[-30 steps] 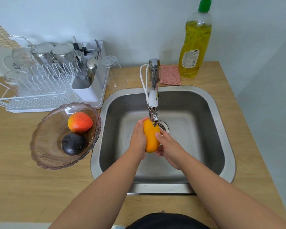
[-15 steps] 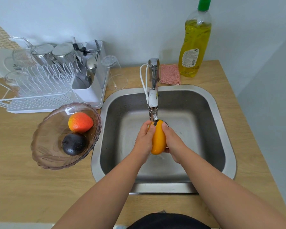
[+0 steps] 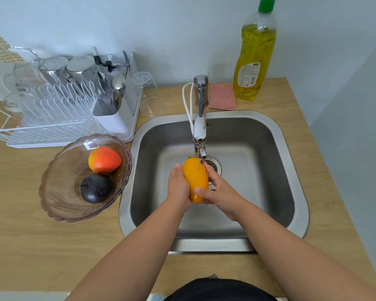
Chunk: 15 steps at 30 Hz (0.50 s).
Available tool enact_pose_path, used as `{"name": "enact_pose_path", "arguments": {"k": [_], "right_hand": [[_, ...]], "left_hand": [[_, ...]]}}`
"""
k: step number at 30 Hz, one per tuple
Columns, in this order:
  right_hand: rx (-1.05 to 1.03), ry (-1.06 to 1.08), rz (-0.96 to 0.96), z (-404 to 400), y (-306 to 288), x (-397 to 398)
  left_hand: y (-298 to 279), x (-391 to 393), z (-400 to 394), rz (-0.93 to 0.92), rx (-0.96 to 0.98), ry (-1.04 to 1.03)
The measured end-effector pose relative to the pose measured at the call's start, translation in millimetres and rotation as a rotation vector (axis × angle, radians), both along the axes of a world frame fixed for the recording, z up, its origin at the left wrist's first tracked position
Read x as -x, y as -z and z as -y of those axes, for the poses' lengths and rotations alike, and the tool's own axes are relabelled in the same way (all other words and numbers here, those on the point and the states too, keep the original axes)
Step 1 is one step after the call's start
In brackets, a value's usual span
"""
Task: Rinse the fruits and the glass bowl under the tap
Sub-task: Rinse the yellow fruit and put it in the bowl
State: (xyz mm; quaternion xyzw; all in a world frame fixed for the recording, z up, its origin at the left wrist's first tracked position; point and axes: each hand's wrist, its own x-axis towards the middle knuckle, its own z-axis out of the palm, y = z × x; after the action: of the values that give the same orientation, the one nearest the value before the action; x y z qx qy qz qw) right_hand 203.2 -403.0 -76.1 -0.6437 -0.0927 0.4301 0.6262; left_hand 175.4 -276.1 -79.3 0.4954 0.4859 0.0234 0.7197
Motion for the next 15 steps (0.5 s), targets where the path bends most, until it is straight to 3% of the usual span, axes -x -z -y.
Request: {"name": "enact_pose_path", "arguments": {"k": [3, 9, 15], "right_hand": [[0.021, 0.099, 0.047, -5, -3, 4], [0.041, 0.366, 0.112, -12, -7, 2], [0.038, 0.237, 0.24, -3, 5, 5]], "left_hand": [[0, 2, -1, 0.021, -0.001, -0.016], [1, 9, 12, 0.075, -0.141, 0.239], [-6, 2, 3, 0.079, 0.015, 0.151]]}}
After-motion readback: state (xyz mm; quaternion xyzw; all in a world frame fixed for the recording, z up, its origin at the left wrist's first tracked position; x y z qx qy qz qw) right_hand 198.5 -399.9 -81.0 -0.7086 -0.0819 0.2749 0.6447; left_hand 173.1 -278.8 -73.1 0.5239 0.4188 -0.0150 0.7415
